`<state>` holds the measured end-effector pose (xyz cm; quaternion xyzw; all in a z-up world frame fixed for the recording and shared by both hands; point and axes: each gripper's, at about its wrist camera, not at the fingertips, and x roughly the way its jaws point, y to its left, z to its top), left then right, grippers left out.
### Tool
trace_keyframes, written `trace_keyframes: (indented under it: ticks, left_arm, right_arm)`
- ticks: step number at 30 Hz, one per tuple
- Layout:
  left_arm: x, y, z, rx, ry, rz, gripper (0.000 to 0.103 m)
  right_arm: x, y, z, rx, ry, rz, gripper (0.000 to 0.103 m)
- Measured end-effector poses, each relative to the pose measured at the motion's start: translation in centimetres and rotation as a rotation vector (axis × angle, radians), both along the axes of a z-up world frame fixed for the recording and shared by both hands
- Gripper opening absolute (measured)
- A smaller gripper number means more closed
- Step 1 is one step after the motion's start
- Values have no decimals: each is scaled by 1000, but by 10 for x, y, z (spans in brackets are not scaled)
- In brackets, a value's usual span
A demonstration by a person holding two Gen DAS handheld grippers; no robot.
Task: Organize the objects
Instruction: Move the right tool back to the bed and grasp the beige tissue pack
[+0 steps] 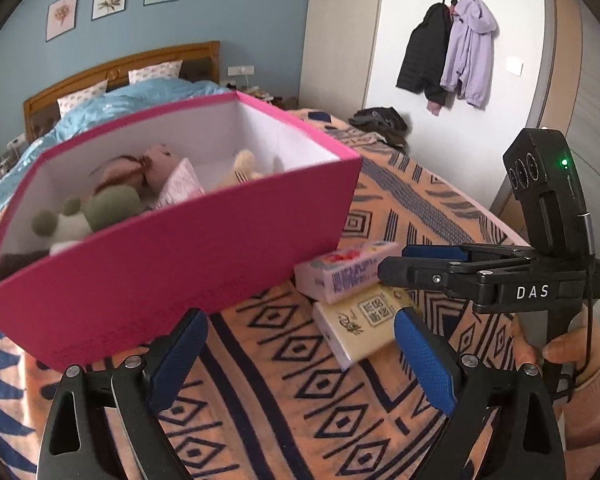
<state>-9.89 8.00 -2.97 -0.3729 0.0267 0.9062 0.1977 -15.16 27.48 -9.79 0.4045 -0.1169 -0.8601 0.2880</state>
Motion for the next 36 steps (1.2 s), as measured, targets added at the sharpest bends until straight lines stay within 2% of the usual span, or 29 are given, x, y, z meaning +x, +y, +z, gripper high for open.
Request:
trace_keyframes:
  ticks: [7,14,16,18,19,24,26,34,35,36]
  left_arm:
    - [-3,9,-18,-3,-68,-12,96]
    - [-8,13,-28,17,-129,-32,87]
    - [-8,12,-30,26,-139,-34,86]
    - [-9,12,-32,36,-153,-41,76]
    - [-10,12,-33,42,-164,-47,70]
    - [-11,9,-38,71,-201,-59,65]
    - [-11,8,-38,90,-215,-68,60]
    - [-5,4,-40,105,-240,-66,60]
    - [-5,3,-41,112,-247,-62,54]
    - [-4,2,-42,128,-258,-66,53]
  right_arm:
    - [2,-3,-15,-7,-49,17,73]
    - [5,-5,-22,-6,-66,32,72]
    - [6,-6,-22,-13,-67,36,70]
    - [6,-8,-22,-13,-70,46,61]
    - [6,-9,-22,-12,-71,51,60]
    - [11,-16,-25,-3,-73,83,50]
    - [13,-18,-25,9,-66,86,50]
    - [18,-22,-26,-7,-74,105,50]
    - [19,-22,-26,-8,-74,107,50]
    - [19,-22,-26,-10,-74,109,50]
